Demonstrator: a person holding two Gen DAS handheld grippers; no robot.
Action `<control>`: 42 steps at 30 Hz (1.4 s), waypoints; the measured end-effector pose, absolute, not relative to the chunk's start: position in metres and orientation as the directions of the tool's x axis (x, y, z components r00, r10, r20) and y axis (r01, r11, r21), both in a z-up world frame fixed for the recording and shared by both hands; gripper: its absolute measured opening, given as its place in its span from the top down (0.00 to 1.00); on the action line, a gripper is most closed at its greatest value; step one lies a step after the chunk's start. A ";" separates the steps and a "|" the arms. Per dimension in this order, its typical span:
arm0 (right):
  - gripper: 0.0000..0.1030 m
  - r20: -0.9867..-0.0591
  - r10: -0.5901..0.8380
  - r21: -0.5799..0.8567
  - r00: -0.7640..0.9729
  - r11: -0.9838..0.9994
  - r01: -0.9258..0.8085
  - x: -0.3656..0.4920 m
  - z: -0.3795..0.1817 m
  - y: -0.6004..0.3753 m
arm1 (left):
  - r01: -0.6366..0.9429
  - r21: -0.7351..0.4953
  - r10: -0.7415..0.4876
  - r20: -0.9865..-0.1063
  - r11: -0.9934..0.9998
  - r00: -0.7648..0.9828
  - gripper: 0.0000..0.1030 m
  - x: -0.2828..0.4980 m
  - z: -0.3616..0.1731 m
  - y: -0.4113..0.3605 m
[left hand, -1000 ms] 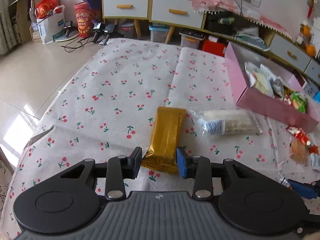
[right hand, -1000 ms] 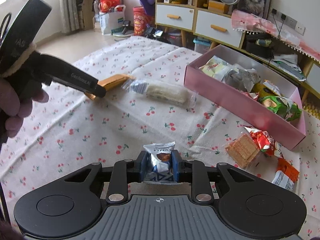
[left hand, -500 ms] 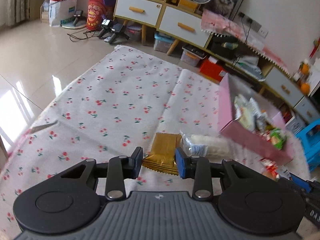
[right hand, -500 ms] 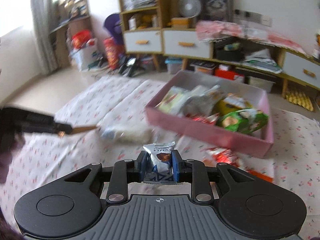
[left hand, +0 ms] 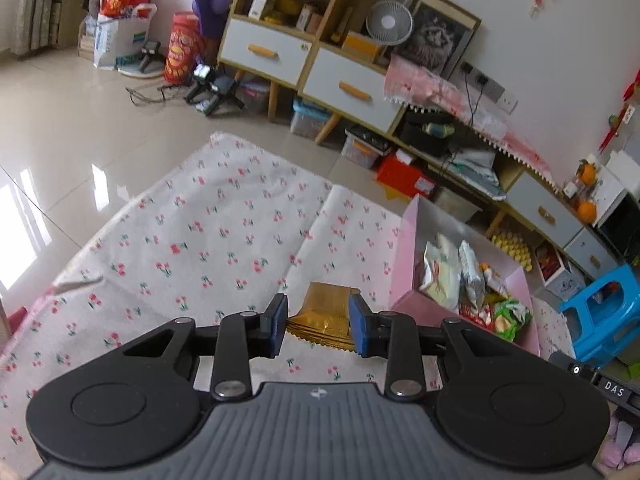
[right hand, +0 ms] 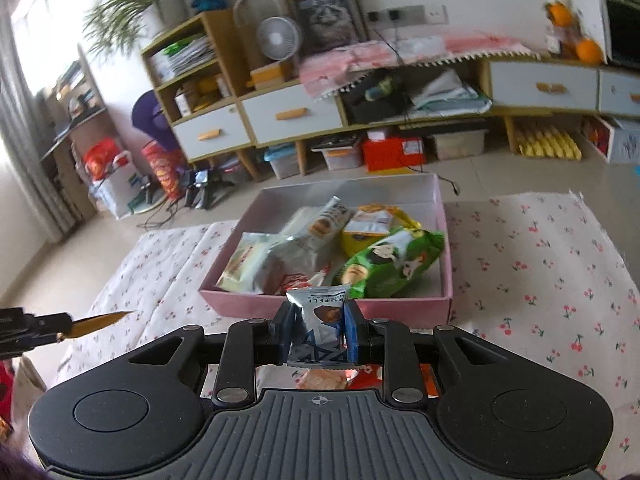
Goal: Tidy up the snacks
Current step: 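Carry both held snacks into the pink box and open both tools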
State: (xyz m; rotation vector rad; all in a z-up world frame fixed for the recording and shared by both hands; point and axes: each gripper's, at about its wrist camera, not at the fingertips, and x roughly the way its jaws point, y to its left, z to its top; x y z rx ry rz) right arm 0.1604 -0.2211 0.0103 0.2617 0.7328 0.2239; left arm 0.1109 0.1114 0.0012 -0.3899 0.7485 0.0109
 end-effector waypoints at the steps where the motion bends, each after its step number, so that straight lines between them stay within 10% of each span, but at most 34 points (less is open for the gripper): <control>1: 0.77 -0.629 0.295 0.320 0.720 0.941 -0.107 0.162 0.009 -0.222 | -0.147 -0.342 -0.127 -0.660 0.928 0.740 0.71 0.112 0.002 0.111; 42: 0.70 -0.566 0.305 0.421 0.766 0.906 -0.049 0.267 -0.039 -0.248 | 0.187 -0.244 -0.301 -0.603 0.951 0.739 0.66 0.249 -0.039 -0.018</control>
